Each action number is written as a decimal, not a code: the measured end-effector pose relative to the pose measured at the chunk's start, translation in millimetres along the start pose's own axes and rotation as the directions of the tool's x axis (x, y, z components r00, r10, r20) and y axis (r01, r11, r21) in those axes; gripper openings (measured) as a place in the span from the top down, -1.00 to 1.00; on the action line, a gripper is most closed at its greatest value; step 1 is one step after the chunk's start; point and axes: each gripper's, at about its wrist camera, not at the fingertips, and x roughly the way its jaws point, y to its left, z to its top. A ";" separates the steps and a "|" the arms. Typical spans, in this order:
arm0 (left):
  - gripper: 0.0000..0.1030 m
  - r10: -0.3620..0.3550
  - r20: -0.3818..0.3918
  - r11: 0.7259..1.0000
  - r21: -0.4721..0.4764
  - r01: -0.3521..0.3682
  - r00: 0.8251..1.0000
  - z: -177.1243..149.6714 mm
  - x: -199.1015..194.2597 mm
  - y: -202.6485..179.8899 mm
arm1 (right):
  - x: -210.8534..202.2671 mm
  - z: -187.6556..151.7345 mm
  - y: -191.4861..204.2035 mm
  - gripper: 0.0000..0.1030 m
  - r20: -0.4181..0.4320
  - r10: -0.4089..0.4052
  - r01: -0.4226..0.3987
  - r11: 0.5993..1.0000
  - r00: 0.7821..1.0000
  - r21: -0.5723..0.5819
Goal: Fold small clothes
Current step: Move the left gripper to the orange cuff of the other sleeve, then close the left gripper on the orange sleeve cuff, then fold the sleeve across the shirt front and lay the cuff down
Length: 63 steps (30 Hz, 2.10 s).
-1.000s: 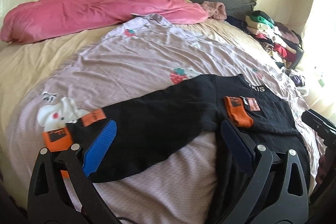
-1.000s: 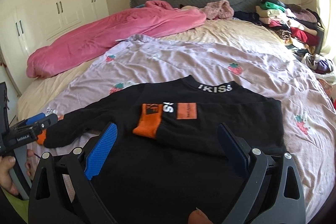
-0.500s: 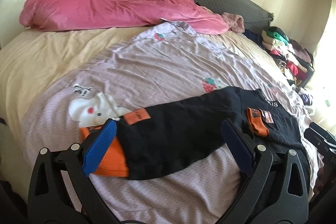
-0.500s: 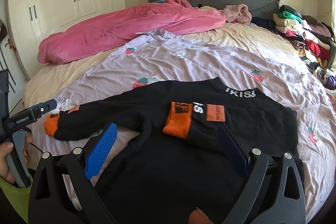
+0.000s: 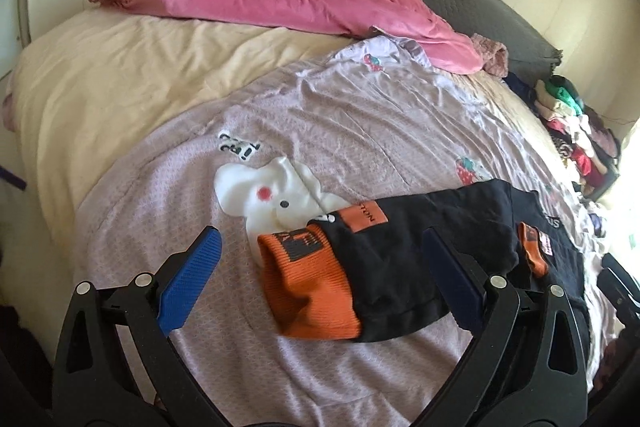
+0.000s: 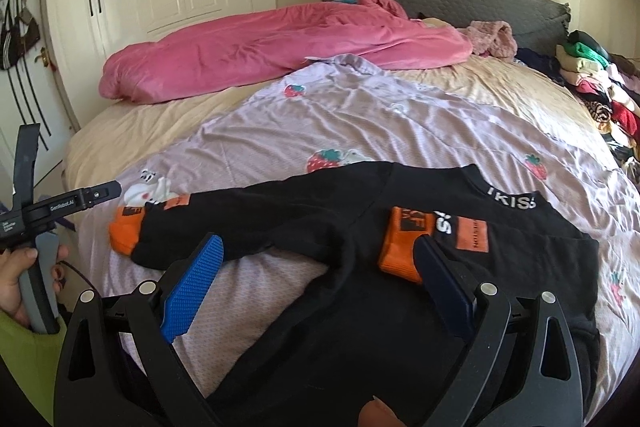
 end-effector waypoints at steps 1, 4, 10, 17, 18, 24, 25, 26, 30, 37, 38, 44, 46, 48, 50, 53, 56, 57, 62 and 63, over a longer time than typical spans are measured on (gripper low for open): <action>-0.81 -0.011 -0.004 1.000 0.000 0.011 1.000 -1.5 0.3 2.2 | 1.6 -0.5 0.7 -0.85 -0.004 0.003 -0.003 1.000 1.000 0.000; -0.76 -0.039 -0.015 0.999 0.009 0.039 0.999 -6.0 2.5 2.2 | 5.6 -3.1 1.8 -0.85 -0.014 0.004 -0.004 1.000 1.000 0.003; -0.17 -0.083 -0.088 0.995 0.040 0.086 0.993 -21.8 16.1 -7.0 | 11.2 -8.2 -1.0 -0.85 -0.028 0.001 0.000 1.000 1.000 0.015; -0.17 -0.049 -0.144 0.998 0.020 0.052 0.988 -37.5 41.8 -3.6 | 15.1 -13.5 -8.6 -0.85 -0.039 0.003 -0.002 0.999 0.999 0.042; -0.17 -0.049 -0.148 0.998 0.020 0.052 0.988 -38.3 43.5 -3.3 | 16.3 -14.6 -9.1 -0.85 -0.042 0.005 -0.003 0.999 0.999 0.045; 0.37 -0.083 -0.129 0.996 0.025 0.086 0.988 -36.6 40.4 -3.3 | 21.0 -19.4 -12.2 -0.85 -0.053 0.015 -0.011 0.998 0.998 0.061; 0.52 -0.097 -0.127 0.994 0.030 0.102 0.987 -36.3 39.8 -4.5 | 21.3 -19.9 -12.9 -0.85 -0.053 0.016 -0.012 0.998 0.998 0.063; 0.59 -0.114 -0.116 0.992 0.039 0.119 0.987 -35.1 38.4 -6.4 | 21.2 -20.6 -13.6 -0.85 -0.052 0.017 -0.013 0.998 0.998 0.065; 0.67 -0.185 -0.058 0.979 0.076 0.189 0.981 -30.1 24.5 -20.2 | 19.9 -22.7 -20.6 -0.85 -0.045 0.019 -0.015 0.996 0.999 0.082; 0.68 -0.256 -0.020 0.958 0.131 0.256 0.967 -26.3 9.1 -58.2 | 5.4 -27.6 -49.2 -0.85 -0.017 -0.012 0.015 0.990 1.000 0.140; 0.68 -0.261 -0.020 0.955 0.142 0.261 0.965 -25.7 8.5 -65.9 | 2.6 -28.2 -54.8 -0.85 -0.014 -0.024 0.026 0.988 1.000 0.149; 0.69 -0.312 -0.043 0.928 0.199 0.314 0.949 -22.2 7.8 -115.1 | -11.7 -36.6 -92.5 -0.85 -0.020 -0.079 0.081 0.974 0.997 0.212; 0.70 -0.334 -0.056 0.917 0.213 0.338 0.941 -22.7 7.0 -130.8 | -16.5 -40.5 -104.6 -0.85 -0.026 -0.101 0.104 0.968 0.995 0.230; 0.71 -0.361 -0.074 0.900 0.234 0.368 0.930 -23.3 8.0 -153.0 | -21.7 -44.6 -116.6 -0.85 -0.025 -0.110 0.112 0.961 0.994 0.252; 0.72 -0.377 -0.092 0.886 0.254 0.388 0.922 -24.5 10.0 -172.1 | -27.0 -48.8 -126.1 -0.85 -0.023 -0.120 0.121 0.956 0.993 0.269; 0.77 -0.387 -0.114 0.873 0.275 0.404 0.915 -28.1 13.2 -193.8 | -37.0 -56.4 -142.0 -0.85 -0.018 -0.135 0.134 0.944 0.991 0.300; 0.93 -0.396 -0.142 0.854 0.307 0.421 0.907 -33.3 17.2 -218.7 | -48.8 -62.9 -155.2 -0.85 -0.004 -0.155 0.148 0.935 0.988 0.324; 1.00 -0.398 -0.152 0.845 0.324 0.426 0.905 -36.0 18.6 -229.3 | -51.5 -63.9 -159.1 -0.85 0.000 -0.159 0.151 0.932 0.987 0.330; 1.00 -0.421 -0.209 0.805 0.362 0.470 0.883 -46.9 25.0 -269.5 | -67.9 -75.5 -184.2 -0.85 0.013 -0.188 0.168 0.906 0.982 0.389; 1.00 -0.429 -0.215 0.799 0.363 0.480 0.877 -47.7 25.6 -273.6 | -70.7 -78.8 -188.5 -0.85 0.014 -0.188 0.166 0.901 0.982 0.401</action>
